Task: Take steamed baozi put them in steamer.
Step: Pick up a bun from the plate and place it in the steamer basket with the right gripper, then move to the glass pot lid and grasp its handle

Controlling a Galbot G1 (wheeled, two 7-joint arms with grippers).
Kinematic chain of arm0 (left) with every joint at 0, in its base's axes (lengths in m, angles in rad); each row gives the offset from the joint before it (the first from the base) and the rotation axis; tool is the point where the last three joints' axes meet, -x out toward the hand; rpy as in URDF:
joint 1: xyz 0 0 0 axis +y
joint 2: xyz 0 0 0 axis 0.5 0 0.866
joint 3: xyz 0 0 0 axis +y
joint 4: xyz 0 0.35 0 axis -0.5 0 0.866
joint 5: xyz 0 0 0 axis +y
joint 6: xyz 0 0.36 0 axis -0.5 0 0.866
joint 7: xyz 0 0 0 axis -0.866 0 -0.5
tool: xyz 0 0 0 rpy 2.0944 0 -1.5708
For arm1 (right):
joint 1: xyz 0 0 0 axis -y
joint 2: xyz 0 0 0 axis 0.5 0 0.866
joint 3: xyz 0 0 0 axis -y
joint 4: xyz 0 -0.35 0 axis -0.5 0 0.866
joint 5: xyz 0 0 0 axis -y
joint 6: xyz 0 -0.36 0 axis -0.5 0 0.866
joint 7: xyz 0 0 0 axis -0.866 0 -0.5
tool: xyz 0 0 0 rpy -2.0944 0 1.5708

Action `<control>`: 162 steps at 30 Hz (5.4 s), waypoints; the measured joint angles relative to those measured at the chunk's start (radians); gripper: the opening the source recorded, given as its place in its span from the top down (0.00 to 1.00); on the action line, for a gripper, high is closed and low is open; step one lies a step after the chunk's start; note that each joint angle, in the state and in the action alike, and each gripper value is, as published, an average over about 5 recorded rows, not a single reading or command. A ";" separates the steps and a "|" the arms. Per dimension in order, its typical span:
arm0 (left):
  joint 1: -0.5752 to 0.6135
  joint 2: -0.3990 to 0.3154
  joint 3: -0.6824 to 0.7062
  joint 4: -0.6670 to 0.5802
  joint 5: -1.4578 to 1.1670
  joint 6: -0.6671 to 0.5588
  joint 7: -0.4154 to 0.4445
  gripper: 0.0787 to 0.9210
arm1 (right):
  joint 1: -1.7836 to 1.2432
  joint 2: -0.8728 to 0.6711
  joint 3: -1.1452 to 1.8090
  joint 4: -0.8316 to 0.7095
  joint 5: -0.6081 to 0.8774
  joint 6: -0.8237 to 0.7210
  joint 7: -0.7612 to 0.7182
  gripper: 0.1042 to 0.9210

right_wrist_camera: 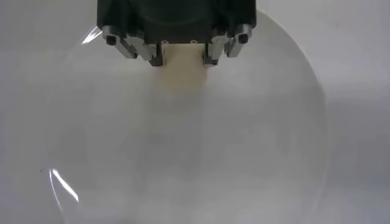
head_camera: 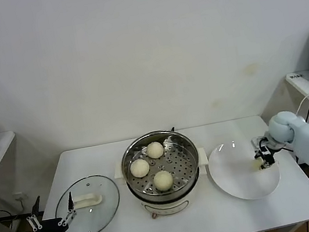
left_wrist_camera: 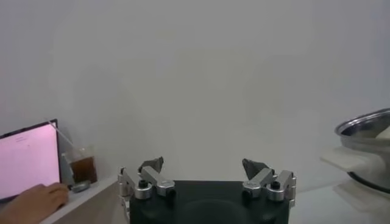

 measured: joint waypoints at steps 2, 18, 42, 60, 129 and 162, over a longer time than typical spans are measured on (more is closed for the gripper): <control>-0.003 0.000 0.004 -0.001 0.000 0.000 0.000 0.12 | 0.042 -0.017 -0.032 0.022 0.031 -0.009 -0.007 0.60; -0.019 0.010 0.022 -0.004 -0.008 0.002 0.002 0.12 | 0.612 0.064 -0.482 0.260 0.482 -0.200 0.052 0.59; -0.010 0.013 -0.012 -0.011 -0.020 0.004 0.004 0.12 | 0.661 0.421 -0.704 0.220 0.665 -0.429 0.176 0.59; -0.011 0.007 -0.012 -0.003 -0.019 0.004 0.004 0.12 | 0.592 0.438 -0.691 0.185 0.601 -0.425 0.174 0.32; -0.097 0.192 0.067 0.325 1.147 -0.034 -0.183 0.12 | -1.436 0.797 1.413 0.714 0.388 0.335 0.984 0.12; -0.480 0.216 0.208 0.707 1.405 -0.013 -0.185 0.32 | -1.524 0.871 1.437 0.724 0.330 0.338 0.970 0.12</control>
